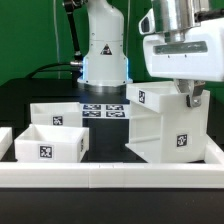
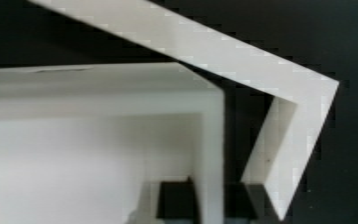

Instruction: Assemble drawer

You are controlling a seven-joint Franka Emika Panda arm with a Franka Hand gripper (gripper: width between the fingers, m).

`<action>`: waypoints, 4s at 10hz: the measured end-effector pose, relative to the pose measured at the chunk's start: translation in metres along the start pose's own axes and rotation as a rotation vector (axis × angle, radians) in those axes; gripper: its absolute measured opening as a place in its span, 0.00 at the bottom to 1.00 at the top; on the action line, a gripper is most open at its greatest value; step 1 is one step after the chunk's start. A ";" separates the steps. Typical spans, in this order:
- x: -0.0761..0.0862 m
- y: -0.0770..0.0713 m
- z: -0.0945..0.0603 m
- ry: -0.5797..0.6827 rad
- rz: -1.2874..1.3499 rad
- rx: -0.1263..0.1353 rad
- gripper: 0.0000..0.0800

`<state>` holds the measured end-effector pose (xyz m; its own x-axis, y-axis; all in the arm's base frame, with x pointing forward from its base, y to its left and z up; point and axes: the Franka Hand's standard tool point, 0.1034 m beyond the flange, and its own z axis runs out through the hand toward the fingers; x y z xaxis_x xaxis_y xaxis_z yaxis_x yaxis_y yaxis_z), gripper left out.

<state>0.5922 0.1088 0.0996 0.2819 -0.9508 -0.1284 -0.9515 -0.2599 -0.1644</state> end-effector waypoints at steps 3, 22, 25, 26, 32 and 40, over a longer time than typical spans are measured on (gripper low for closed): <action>0.005 -0.011 0.000 -0.010 0.085 0.011 0.05; -0.006 -0.021 -0.034 -0.067 -0.205 -0.041 0.80; -0.007 0.000 -0.051 -0.067 -0.288 -0.036 0.81; -0.008 -0.001 -0.049 -0.068 -0.306 -0.037 0.81; 0.019 0.008 -0.050 -0.054 -1.019 -0.094 0.81; 0.089 0.024 -0.064 -0.052 -1.496 -0.102 0.81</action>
Offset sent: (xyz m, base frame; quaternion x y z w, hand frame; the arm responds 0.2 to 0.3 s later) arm 0.0261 -0.0046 -0.0034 -0.0168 -0.0293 0.0519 0.9981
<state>0.5870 0.0073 0.1465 0.9773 0.2036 0.0583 0.2088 -0.9724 -0.1044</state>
